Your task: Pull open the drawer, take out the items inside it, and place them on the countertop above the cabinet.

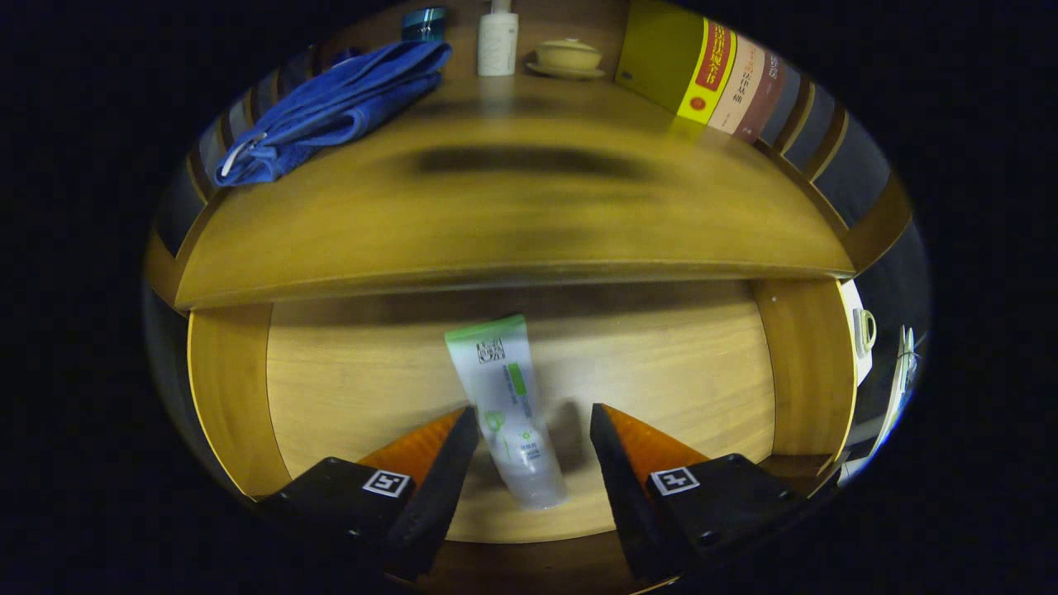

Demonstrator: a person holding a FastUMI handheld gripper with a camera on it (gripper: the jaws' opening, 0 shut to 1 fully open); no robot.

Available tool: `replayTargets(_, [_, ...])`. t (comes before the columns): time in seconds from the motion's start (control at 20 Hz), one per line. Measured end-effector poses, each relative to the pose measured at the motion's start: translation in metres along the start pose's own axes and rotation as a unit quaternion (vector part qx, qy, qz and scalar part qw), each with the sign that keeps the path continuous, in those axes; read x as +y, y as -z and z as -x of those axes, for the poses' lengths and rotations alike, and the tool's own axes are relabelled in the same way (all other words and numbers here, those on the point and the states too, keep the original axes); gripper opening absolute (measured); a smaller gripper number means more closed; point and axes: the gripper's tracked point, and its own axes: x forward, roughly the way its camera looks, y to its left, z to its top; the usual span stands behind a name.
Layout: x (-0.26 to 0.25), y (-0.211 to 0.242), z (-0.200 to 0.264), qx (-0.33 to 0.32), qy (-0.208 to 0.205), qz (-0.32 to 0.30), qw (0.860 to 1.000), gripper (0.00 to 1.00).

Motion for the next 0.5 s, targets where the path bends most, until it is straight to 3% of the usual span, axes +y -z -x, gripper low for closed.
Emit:
replayTargets(0.2, [0.013, 0.013, -0.012, 0.041, -0.015, -0.001, 0.999, 0.67])
replayTargets(0.35, [0.017, 0.016, -0.013, 0.059, -0.018, 0.000, 0.998, 0.67])
replayTargets(0.5, [0.011, 0.006, -0.009, 0.060, -0.004, -0.014, 0.998, 0.58])
